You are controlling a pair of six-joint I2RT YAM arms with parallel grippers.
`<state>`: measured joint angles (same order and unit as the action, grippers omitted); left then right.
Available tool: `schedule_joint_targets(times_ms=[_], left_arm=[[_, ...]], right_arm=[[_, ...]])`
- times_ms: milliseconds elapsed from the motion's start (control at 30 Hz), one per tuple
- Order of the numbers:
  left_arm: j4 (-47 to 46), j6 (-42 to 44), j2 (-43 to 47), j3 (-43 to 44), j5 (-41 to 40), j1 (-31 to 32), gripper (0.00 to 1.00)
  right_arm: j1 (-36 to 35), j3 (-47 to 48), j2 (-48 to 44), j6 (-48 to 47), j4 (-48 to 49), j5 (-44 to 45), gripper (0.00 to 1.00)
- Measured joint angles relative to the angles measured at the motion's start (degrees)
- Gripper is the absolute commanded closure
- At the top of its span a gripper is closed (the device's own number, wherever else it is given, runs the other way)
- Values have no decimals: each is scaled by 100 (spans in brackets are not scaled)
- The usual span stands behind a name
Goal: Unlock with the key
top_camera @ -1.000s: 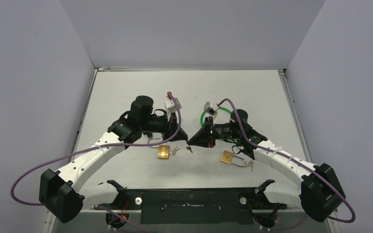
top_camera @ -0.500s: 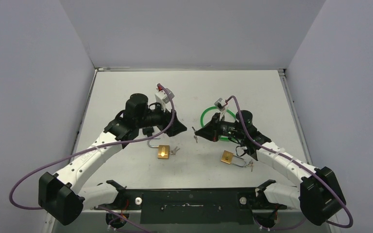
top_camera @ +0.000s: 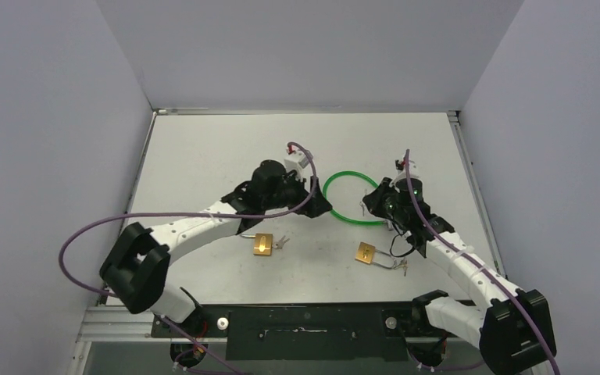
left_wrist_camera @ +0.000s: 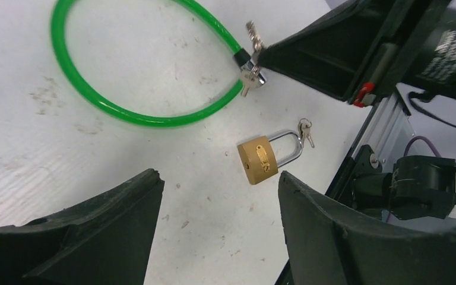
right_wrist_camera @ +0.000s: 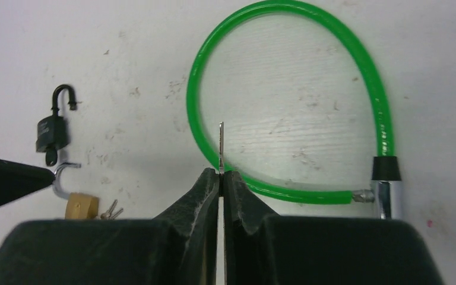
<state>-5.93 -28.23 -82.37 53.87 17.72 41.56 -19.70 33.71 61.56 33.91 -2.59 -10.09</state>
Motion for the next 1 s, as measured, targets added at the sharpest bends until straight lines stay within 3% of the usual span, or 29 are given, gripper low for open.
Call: schedule_joint_targets(times_ms=[267, 400, 567, 800, 1000], left_arm=[[-208, -50, -1902, 1034, -326, 531, 36], [-245, -57, -2520, 1499, -428, 557, 48], [-437, -138, -2994, 1681, -426, 551, 64], [-144, -179, -3587, 2033, -621, 474, 67], [529, -131, -3663, 2203, -1349, 341, 69]], right_arm=[[282, -37, -540, 348, -909, 1239, 100], [424, -175, -634, 417, -1167, 1421, 100], [511, -306, -660, 433, -1320, 1436, 100], [553, -358, -658, 422, -1303, 1207, 100], [553, -361, -557, 339, -1064, 553, 100]])
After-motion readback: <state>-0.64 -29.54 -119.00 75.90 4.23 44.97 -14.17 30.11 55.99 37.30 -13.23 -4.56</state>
